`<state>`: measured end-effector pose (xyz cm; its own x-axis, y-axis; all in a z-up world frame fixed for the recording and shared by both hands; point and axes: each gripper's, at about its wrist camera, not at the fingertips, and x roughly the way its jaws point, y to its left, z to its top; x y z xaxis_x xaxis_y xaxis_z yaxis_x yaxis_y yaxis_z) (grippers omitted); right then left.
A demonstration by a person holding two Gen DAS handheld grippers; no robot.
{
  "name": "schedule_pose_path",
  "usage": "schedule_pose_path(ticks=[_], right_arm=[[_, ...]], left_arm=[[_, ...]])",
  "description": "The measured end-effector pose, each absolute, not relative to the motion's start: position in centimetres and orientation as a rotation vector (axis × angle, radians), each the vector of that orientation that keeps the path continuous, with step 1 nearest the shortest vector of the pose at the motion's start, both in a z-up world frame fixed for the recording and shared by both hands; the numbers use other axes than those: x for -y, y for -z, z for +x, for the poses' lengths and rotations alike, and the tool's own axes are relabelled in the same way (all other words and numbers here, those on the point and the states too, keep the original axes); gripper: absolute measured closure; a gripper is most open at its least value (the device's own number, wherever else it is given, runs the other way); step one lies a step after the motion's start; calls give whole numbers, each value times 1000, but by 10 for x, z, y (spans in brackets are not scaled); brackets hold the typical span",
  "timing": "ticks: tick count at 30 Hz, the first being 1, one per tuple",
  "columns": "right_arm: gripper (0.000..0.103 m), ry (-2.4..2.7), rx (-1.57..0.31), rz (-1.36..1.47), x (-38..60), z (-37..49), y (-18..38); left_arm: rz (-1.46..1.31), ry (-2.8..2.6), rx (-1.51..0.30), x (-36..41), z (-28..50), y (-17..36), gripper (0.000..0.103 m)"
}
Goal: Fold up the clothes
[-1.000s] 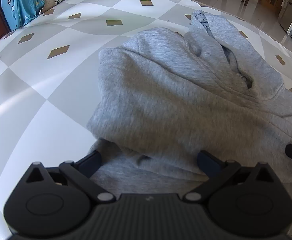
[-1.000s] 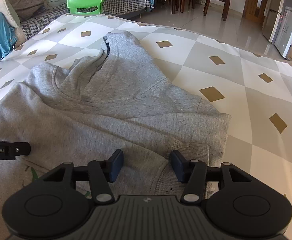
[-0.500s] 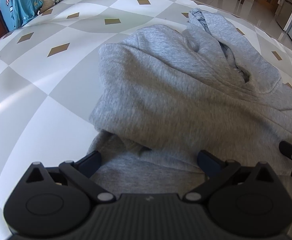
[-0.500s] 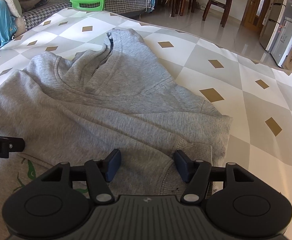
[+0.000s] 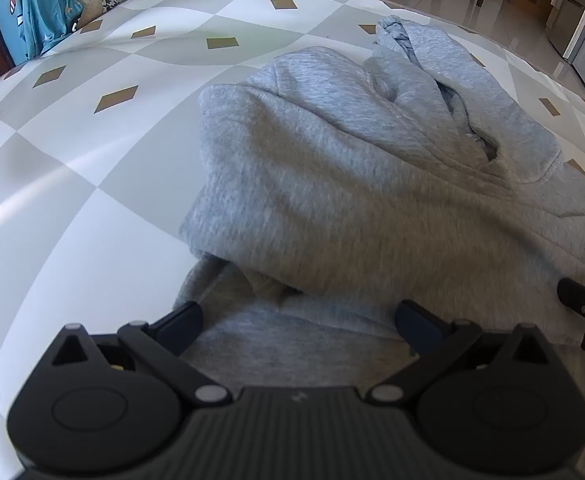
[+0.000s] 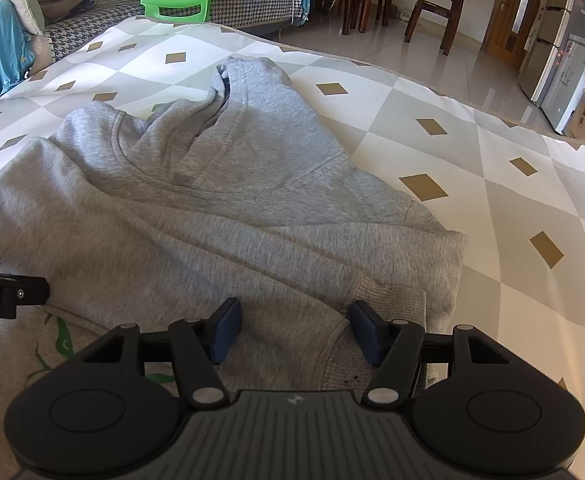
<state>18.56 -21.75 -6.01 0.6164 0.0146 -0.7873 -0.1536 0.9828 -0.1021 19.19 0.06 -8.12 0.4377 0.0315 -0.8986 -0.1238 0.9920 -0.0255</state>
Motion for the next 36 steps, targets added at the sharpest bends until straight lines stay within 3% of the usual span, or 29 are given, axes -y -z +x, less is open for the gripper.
schedule_pose_path(ticks=[36], right_arm=[[37, -132, -952, -166, 218, 192, 58]], left_arm=[[-33, -78, -1136, 6, 186, 83, 0]])
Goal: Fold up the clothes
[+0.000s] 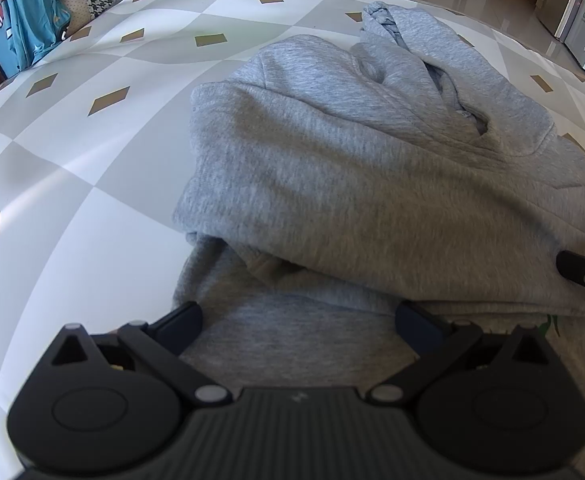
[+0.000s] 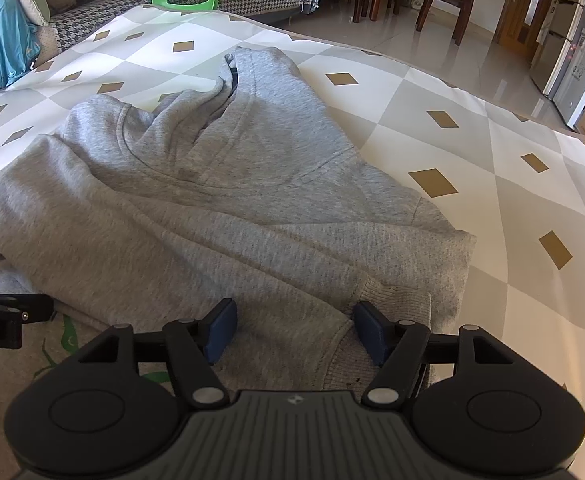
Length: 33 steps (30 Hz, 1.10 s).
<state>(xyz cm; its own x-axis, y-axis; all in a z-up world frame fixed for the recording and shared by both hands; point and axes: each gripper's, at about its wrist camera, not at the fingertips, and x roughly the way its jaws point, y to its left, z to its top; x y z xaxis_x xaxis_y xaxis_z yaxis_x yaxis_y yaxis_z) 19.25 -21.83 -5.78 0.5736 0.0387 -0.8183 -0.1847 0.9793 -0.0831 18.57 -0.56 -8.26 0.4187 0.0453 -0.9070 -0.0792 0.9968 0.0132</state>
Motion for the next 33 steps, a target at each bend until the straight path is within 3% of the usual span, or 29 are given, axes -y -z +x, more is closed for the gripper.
schedule_pose_path(ticks=[19, 33], right_arm=[[35, -144, -988, -166, 217, 199, 55], [35, -221, -962, 63, 238, 218, 31]], left_arm=[[-36, -83, -1143, 6, 187, 83, 0], [-42, -104, -1169, 11, 185, 75, 0]])
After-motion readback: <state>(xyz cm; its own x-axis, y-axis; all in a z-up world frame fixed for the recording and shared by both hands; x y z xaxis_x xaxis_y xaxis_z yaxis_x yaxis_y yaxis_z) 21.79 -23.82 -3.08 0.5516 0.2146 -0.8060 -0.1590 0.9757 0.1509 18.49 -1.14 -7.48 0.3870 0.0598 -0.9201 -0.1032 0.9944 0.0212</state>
